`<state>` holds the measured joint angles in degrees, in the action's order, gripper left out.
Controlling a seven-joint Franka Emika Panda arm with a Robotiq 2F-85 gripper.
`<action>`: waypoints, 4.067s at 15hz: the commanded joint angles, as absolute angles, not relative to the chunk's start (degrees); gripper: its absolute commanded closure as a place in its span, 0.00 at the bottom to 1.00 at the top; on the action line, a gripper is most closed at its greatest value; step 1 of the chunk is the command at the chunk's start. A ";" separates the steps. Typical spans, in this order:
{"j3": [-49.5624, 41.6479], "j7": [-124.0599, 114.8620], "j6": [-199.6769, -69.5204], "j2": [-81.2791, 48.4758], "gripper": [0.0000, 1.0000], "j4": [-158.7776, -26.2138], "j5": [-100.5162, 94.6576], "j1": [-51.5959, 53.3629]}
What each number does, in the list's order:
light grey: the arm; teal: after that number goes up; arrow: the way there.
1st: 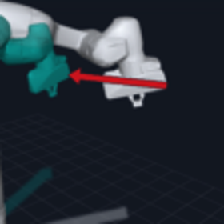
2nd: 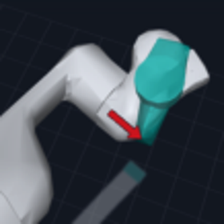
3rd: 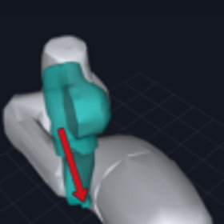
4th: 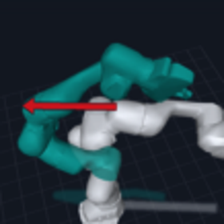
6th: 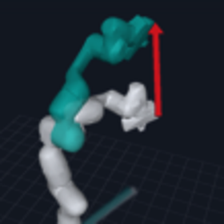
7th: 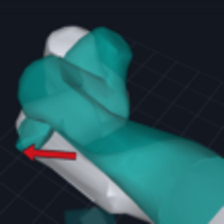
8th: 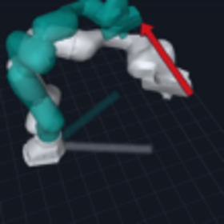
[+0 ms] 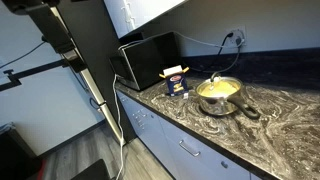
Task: Remove the glass lid from the silver pot and put it on the table
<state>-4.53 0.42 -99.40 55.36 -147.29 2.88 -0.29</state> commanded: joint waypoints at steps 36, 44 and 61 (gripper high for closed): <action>-3.19 1.68 -157.59 3.14 0.00 -133.53 -0.94 -3.68; -1.55 2.77 -162.24 -8.36 0.00 -125.61 4.79 -2.90; 1.37 3.41 -160.85 -17.86 0.92 -115.29 5.10 -4.14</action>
